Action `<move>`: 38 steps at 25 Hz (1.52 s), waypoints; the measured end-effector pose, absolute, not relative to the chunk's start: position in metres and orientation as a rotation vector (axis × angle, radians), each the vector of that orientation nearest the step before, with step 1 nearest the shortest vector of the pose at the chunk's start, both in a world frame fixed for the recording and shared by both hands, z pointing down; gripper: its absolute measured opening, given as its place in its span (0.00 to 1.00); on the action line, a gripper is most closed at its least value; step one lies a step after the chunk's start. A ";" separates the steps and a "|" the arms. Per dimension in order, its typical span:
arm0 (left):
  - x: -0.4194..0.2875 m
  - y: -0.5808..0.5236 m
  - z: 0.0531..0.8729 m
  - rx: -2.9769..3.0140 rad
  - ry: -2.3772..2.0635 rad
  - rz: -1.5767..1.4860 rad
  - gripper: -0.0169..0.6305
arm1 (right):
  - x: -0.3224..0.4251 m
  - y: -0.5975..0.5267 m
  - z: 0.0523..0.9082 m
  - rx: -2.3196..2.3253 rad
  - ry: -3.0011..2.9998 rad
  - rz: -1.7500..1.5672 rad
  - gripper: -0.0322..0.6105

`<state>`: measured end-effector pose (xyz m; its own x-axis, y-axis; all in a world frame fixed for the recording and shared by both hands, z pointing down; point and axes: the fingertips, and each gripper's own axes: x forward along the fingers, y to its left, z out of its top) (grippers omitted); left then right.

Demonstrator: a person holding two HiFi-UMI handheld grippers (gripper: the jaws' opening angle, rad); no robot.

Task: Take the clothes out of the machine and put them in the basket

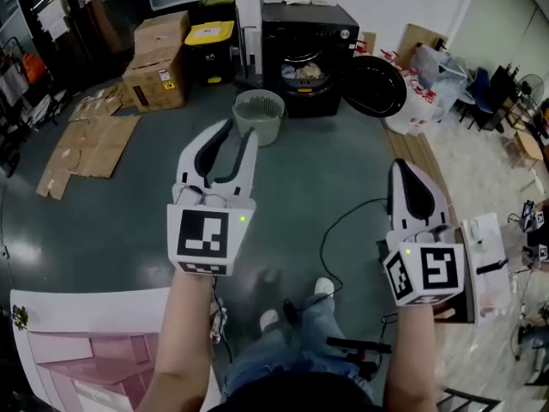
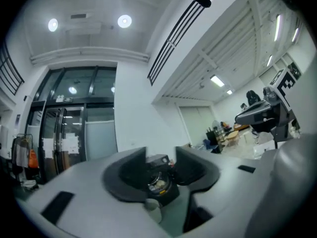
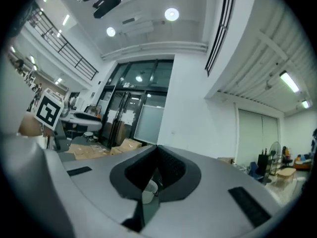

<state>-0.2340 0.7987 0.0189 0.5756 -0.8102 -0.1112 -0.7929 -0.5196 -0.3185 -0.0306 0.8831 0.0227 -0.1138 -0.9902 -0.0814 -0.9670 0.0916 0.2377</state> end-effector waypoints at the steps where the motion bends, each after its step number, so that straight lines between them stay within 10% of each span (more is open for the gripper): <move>1: -0.230 0.798 0.025 -2.517 1.289 -0.084 0.45 | -0.030 0.885 0.026 2.027 -2.269 -0.326 0.05; 2: -0.228 0.797 0.030 -2.551 1.283 -0.092 0.74 | -0.030 0.884 0.032 2.006 -2.297 -0.285 0.14; 4: -0.226 0.793 0.038 -2.578 1.310 -0.101 0.85 | -0.032 0.879 0.046 1.942 -2.317 -0.207 0.80; 6: -0.223 0.789 0.044 -2.578 1.350 -0.124 0.90 | -0.026 0.873 0.057 1.920 -2.256 -0.194 0.90; 38: -0.077 0.674 0.062 -2.471 1.502 -0.307 0.90 | 0.107 0.726 0.087 1.734 -2.371 -0.153 0.90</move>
<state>-0.0773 0.6737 0.0624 0.4517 -0.8904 0.0569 -0.8414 -0.4463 -0.3046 0.1066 0.7260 0.0869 -0.2918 -0.9513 0.0994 -0.9305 0.3064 0.2005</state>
